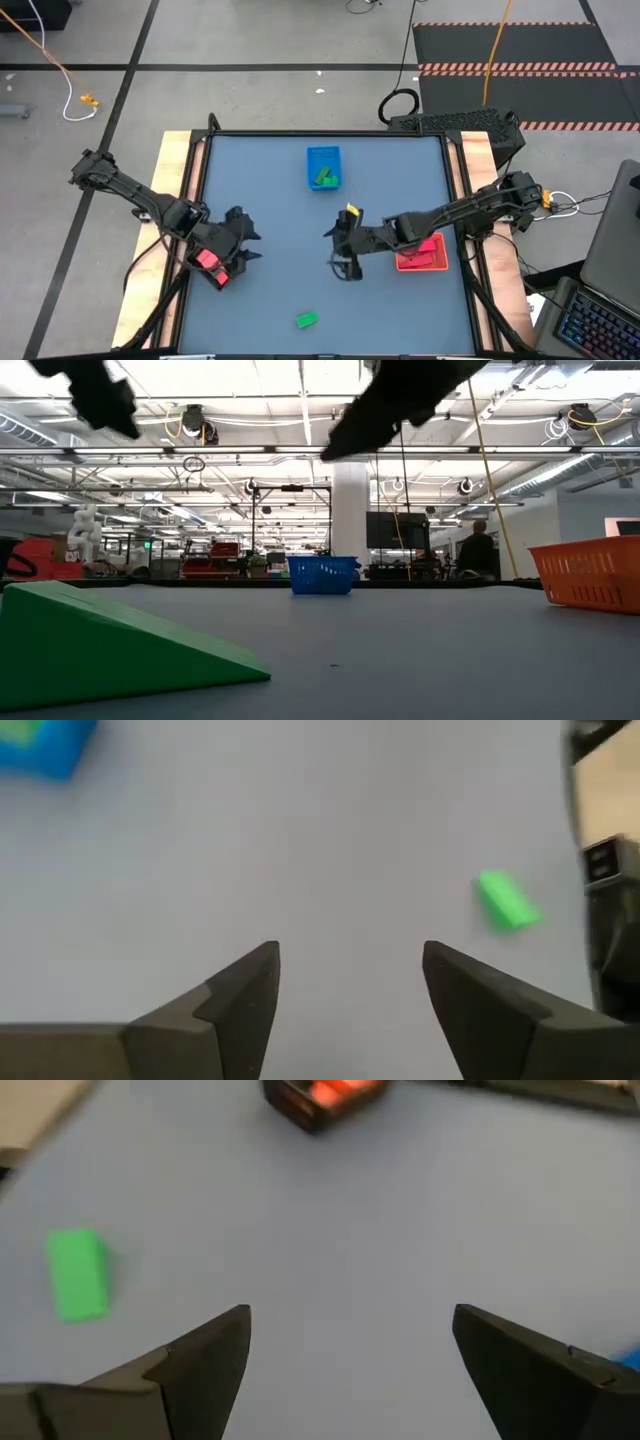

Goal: Sort & place blocks by color
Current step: Put the green block into the blue bin

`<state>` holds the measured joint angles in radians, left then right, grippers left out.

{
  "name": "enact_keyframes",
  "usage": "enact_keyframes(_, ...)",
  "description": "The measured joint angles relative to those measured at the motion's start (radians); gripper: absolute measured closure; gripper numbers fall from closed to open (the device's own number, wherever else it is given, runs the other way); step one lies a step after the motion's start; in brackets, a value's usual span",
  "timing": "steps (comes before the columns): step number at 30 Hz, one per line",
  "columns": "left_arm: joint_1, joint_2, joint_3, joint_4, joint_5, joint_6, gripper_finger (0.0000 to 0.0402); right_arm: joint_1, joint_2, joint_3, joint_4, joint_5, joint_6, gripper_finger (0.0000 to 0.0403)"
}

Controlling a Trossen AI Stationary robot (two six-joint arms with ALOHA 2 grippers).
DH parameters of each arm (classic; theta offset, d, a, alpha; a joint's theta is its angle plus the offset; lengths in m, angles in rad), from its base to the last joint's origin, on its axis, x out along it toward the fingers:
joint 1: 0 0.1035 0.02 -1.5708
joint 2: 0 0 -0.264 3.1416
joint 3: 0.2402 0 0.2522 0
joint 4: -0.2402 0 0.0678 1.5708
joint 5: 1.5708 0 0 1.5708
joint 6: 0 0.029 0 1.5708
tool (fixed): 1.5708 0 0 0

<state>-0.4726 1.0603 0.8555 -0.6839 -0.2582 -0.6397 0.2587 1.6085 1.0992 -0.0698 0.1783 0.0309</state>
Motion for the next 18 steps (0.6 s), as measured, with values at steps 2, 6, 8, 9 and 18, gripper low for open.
enact_keyframes(2,-0.001,0.000,0.000,0.056,-0.017,0.059,0.0159,0.022,0.000,0.000,0.033,-0.002,-0.021,0.0064)
enact_keyframes(6,-0.001,0.000,0.000,0.067,-0.129,0.123,0.0164,0.063,0.000,0.000,0.073,0.002,-0.011,0.0064)
enact_keyframes(8,0.000,0.000,0.000,0.075,-0.189,0.138,0.0165,0.084,0.000,0.000,0.093,0.005,0.005,0.0064)
enact_keyframes(9,0.000,0.000,0.000,0.088,-0.215,0.144,0.0164,0.097,0.000,0.000,0.102,0.006,0.011,0.0064)
enact_keyframes(18,0.000,0.018,0.000,0.246,-0.275,0.223,0.0163,0.195,0.139,0.029,0.230,0.006,0.066,0.0064)
